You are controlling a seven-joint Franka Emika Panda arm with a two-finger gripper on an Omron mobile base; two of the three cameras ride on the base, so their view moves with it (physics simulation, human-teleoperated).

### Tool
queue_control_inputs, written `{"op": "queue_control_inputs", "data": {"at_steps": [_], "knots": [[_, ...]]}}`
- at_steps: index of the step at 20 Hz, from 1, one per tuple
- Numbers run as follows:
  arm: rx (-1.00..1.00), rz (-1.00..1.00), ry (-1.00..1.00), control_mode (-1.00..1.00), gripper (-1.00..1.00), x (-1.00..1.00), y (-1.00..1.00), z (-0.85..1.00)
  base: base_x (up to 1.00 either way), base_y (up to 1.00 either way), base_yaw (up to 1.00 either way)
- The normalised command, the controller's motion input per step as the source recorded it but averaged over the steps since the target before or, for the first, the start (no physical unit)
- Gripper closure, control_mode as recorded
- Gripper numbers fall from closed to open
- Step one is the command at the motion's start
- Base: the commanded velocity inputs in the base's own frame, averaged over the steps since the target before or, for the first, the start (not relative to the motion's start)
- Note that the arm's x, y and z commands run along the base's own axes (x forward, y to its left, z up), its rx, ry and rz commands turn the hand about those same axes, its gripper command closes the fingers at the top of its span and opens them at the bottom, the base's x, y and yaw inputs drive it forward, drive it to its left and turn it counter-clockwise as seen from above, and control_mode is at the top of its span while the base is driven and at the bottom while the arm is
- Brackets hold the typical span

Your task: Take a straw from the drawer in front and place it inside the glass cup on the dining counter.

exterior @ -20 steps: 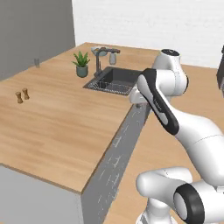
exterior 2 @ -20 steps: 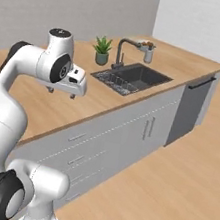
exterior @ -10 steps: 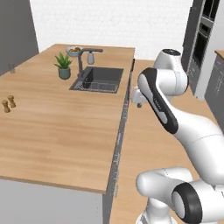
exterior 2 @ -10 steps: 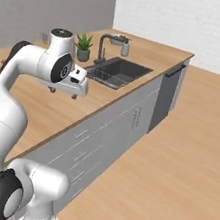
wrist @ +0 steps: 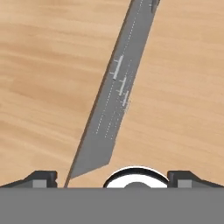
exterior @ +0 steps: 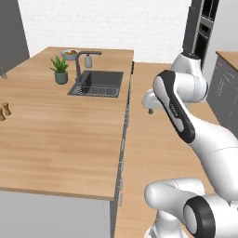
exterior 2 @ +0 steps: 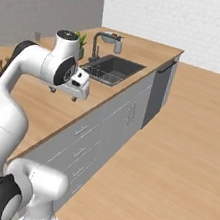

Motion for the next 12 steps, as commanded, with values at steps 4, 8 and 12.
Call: {"op": "queue_control_inputs", "data": {"at_steps": [4,8,12], "knots": [[0.48,-0.08,0.00,-1.00,-1.00,-0.06,-0.65,-0.17,0.00,0.00,0.00],[0.51,-0.02,0.00,-1.00,-1.00,0.14,-0.76,-0.53,0.00,0.00,0.00],[0.39,0.00,0.00,-1.00,-1.00,0.57,-0.23,-0.85,0.00,0.00,0.00]]}}
